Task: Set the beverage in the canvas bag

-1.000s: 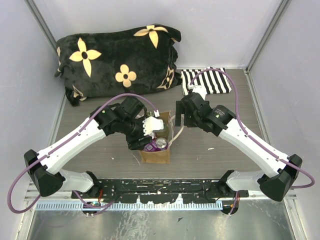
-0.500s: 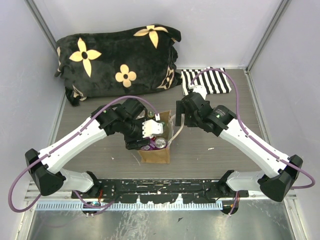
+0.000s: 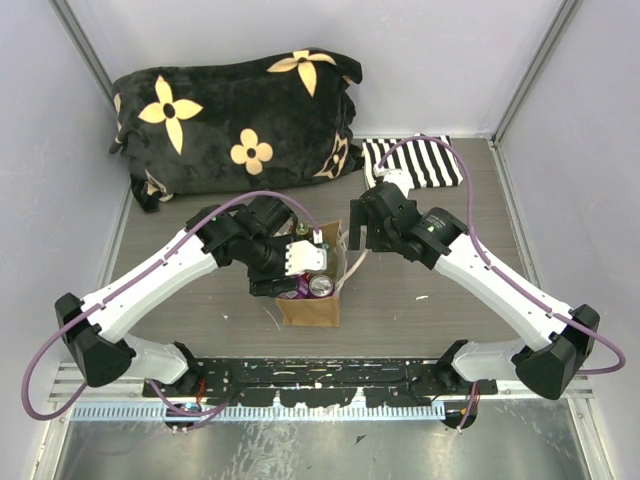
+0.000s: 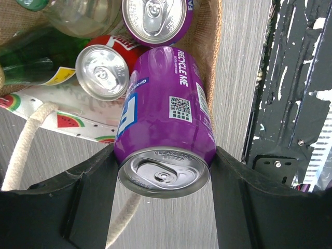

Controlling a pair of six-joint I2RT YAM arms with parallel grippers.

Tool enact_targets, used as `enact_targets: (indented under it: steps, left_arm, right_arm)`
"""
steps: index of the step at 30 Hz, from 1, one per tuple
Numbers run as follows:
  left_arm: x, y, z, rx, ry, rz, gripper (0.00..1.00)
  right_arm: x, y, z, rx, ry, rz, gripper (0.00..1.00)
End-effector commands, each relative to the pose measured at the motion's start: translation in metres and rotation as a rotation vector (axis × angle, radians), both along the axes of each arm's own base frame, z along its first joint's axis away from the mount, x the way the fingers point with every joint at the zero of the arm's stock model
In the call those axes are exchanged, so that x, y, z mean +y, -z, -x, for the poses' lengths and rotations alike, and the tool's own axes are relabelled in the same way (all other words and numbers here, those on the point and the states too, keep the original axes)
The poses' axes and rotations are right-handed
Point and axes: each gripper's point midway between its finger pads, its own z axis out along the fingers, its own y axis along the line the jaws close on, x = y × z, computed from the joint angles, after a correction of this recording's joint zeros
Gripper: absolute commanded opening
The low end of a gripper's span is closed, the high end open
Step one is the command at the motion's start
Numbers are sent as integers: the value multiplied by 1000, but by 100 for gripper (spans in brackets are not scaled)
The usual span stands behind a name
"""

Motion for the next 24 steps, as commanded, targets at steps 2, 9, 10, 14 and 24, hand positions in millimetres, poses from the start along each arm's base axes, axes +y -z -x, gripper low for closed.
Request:
enact_targets:
  steps: [2,9,10,14,24]
  left_arm:
    - [0,-1,-7,-4,19,-45,0]
    - [-7,3,-14,14,24,-84,0]
    - [-8,3,-15,16,24,-85,0]
    - [-17,6,-13,37,23,-89,0]
    - [-30,31,-1,102,-7,-120,0]
  right_arm:
    - [3,-19,-8,-59,5,-47,90]
    - [-4,-18,-8,-58,15,-45,90]
    - [-5,-18,-8,-58,15,-45,90]
    - [-8,-16,-8,-55,16,-40,90]
    - [-15,-14,-9,-49,20,-37,90]
